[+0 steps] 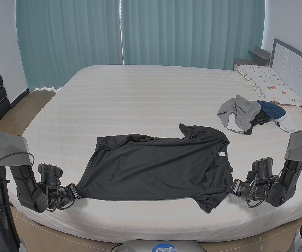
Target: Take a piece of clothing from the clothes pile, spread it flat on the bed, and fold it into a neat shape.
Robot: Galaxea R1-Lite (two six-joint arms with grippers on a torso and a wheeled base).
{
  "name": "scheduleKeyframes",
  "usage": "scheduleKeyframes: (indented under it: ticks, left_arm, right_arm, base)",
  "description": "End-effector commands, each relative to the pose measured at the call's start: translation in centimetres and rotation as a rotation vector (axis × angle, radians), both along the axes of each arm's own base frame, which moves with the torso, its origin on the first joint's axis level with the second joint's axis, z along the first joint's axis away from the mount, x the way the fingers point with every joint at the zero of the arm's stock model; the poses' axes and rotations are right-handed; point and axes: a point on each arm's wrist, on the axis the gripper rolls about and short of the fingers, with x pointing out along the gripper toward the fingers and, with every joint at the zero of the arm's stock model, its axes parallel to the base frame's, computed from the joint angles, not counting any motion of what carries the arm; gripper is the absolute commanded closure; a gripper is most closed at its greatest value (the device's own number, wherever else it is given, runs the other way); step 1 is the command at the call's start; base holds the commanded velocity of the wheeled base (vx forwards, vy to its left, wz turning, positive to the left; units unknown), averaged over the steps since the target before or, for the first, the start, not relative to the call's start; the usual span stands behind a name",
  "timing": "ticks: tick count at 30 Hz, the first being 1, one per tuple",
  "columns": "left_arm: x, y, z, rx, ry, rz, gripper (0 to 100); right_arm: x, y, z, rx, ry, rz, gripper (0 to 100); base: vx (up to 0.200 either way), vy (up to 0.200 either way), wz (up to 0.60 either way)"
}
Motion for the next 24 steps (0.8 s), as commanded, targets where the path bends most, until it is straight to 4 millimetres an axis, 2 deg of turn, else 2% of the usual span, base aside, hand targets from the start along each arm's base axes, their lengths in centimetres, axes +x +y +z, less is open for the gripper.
scheduleKeyframes:
  ticks: [1, 8, 10, 16, 21, 24]
  left_arm:
    - [-0.9, -0.2, 0.4, 0.012, 0.017, -0.022, 100]
    - [-2.1, -0.4, 1.2, 0.050, 0.080, -0.077, 100]
    - [-2.8, -0.7, 1.7, 0.057, 0.128, -0.098, 100]
    - [-4.0, -1.2, 1.9, 0.086, 0.202, -0.158, 100]
    - [-4.7, -1.6, 1.6, 0.106, 0.229, -0.193, 100]
    - [-4.7, -1.8, 1.4, 0.109, 0.231, -0.202, 100]
  right_arm:
    - [-2.5, -1.7, 1.4, -0.032, -0.002, 0.031, 100]
    - [-4.7, -3.3, 1.2, -0.103, 0.035, 0.061, 100]
    - [-5.8, -3.9, 1.2, -0.139, 0.051, 0.080, 100]
    - [-7.3, -4.3, 1.5, -0.176, 0.064, 0.105, 100]
    - [-8.1, -4.4, 1.3, -0.200, 0.086, 0.124, 100]
    - [-7.9, -4.4, 1.1, -0.205, 0.085, 0.126, 100]
  base:
    - [0.000, 0.000, 0.00]
    - [0.000, 0.000, 0.00]
    - [0.000, 0.000, 0.00]
    - [0.000, 0.000, 0.00]
    - [0.000, 0.000, 0.00]
    - [0.000, 0.000, 0.00]
